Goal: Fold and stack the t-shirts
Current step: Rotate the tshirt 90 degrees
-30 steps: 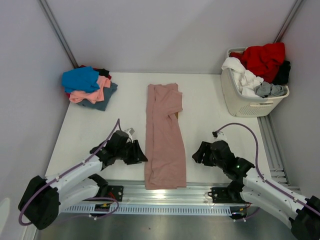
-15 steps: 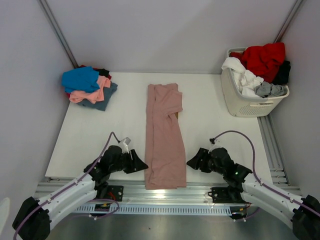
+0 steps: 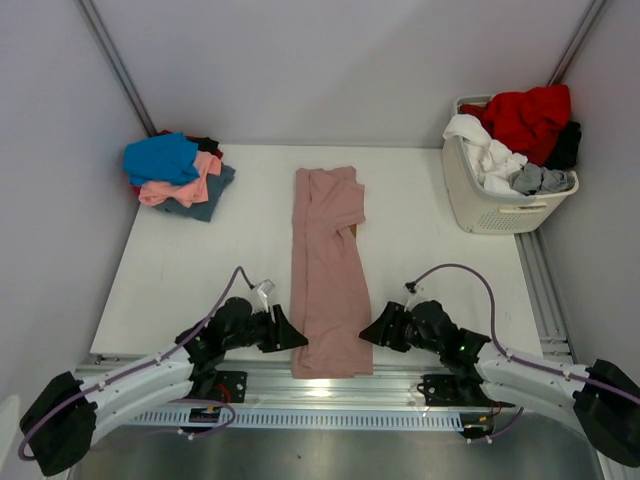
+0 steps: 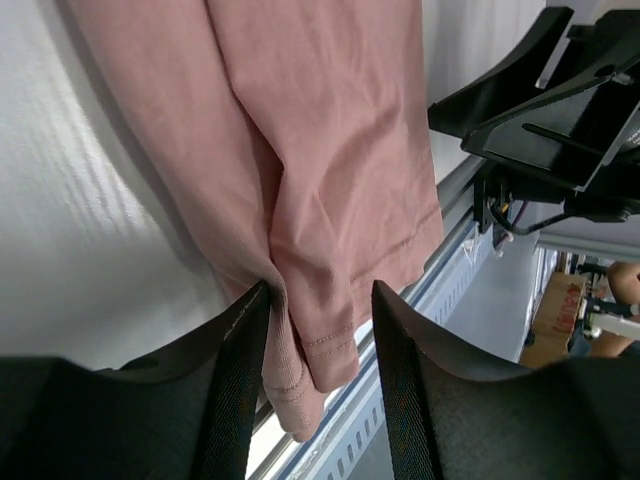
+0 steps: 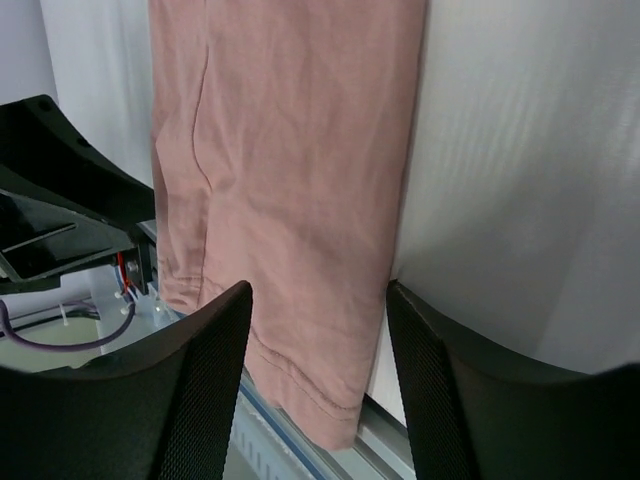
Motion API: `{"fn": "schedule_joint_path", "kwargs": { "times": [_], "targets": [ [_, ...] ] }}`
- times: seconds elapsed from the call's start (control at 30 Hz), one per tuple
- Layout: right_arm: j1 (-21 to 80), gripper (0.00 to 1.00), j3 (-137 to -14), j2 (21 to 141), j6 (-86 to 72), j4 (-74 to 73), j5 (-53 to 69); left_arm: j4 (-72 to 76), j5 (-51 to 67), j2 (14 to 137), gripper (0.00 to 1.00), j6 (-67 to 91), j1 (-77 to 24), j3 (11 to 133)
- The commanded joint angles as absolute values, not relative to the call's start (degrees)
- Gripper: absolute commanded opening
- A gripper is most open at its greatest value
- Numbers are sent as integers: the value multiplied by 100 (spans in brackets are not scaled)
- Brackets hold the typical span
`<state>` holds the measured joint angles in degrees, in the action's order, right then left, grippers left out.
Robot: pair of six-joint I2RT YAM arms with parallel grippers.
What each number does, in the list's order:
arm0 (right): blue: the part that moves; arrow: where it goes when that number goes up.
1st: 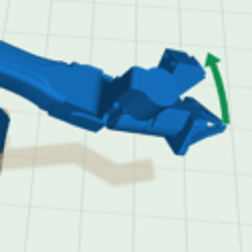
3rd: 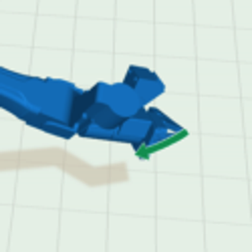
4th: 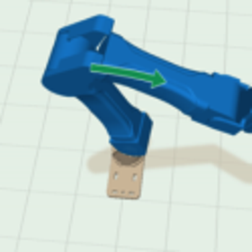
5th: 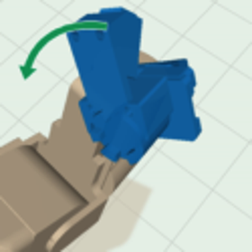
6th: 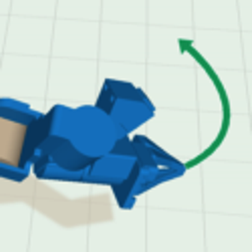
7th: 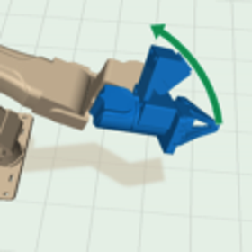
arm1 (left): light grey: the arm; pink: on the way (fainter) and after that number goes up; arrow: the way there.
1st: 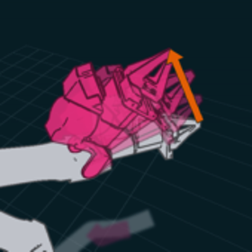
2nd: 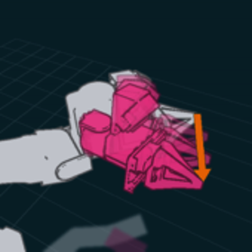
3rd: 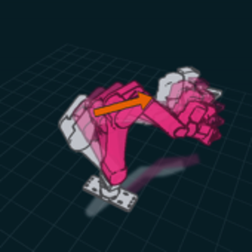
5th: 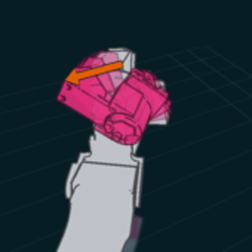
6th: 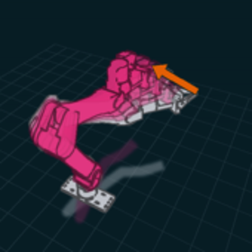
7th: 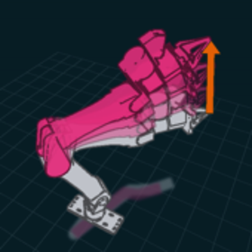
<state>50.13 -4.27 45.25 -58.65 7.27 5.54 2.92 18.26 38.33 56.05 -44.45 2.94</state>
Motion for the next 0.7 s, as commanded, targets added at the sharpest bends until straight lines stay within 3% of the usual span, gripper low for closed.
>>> {"fn": "schedule_joint_path", "kwargs": {
  "times": [0.0, 0.13, 0.27, 0.4, 0.67],
  "targets": [
    [5247, 60, -193, 5209, -6003, 1001, 475, 1027, 1679, 4121, 50, 5836, -4771, -97],
    [5501, 55, -544, 5974, -5854, 1248, 448, 1029, 1653, 4622, 50, 5810, -5001, 139],
    [5686, 35, -791, 6451, -5713, 1371, 431, 747, 1556, 4869, 49, 5757, -5124, 290],
    [5704, 29, -809, 6513, -5678, 1389, 440, 422, 1477, 4703, 50, 5652, -5247, 404],
    [5704, 5, -1080, 6363, -5353, 827, 247, 229, 1362, 4632, 44, 5572, -5247, 536]
  ]
}}
